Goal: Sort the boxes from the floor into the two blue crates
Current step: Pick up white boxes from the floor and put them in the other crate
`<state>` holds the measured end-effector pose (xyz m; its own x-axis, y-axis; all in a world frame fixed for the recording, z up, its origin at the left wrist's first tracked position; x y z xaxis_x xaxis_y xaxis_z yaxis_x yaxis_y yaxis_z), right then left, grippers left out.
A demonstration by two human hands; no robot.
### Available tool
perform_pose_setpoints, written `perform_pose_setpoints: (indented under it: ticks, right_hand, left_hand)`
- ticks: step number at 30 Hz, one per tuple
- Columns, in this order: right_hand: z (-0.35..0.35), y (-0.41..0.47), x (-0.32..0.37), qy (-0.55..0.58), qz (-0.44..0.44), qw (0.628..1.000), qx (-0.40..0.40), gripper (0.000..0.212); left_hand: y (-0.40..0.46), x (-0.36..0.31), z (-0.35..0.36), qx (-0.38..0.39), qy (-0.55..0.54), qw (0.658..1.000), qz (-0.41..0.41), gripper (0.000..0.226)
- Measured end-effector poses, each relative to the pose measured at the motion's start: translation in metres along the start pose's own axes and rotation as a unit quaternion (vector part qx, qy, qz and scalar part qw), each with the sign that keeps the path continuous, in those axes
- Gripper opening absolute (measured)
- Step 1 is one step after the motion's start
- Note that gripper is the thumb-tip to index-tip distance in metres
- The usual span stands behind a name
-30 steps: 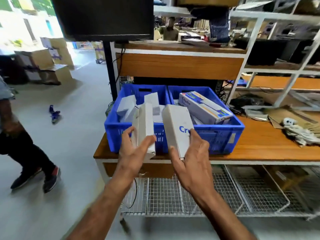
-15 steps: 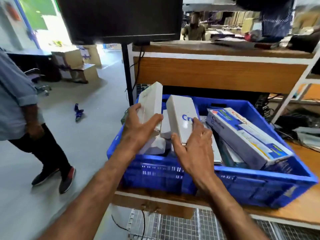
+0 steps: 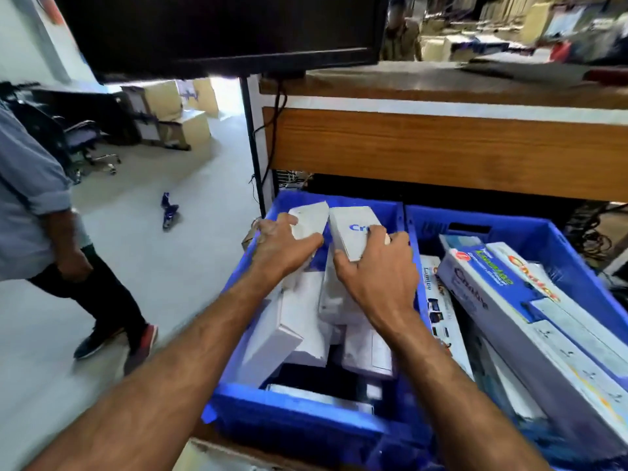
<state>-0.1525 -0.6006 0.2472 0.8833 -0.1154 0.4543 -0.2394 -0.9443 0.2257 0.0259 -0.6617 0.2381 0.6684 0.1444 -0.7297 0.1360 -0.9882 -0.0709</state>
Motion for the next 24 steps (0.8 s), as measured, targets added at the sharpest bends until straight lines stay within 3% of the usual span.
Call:
perform_pose_setpoints:
  ticks: [8, 16, 20, 24]
  right_hand:
    - [0.029, 0.034, 0.012, -0.032, 0.02, 0.999, -0.014, 0.072]
    - [0.024, -0.017, 0.033, 0.024, -0.069, 0.993, -0.09, 0.054]
    - [0.013, -0.047, 0.059, 0.078, -0.132, 0.98, -0.125, 0.052]
    - [0.014, -0.074, 0.091, 0.131, -0.177, 0.969, -0.108, 0.054]
  left_hand:
    - [0.032, 0.002, 0.008, -0.016, -0.012, 0.993, 0.12, 0.045]
    - [-0.037, 0.005, -0.021, -0.089, 0.095, 0.943, 0.305, 0.035]
    - [-0.073, 0.024, -0.05, -0.14, 0.143, 0.926, 0.321, 0.038]
    - [-0.102, 0.046, -0.081, -0.171, 0.169, 0.924, 0.296, 0.043]
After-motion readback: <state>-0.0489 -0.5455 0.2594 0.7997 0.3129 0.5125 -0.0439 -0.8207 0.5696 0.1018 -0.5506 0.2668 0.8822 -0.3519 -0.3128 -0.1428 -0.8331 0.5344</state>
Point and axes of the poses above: each hand's wrist, its own y-axis towards the middle knuckle, its own z-axis out of the palm, x = y × z, the point moved 5 cm from there along y, towards the middle knuckle, and after that the axes turned 6 degrees about x, right-handed, at the moved point
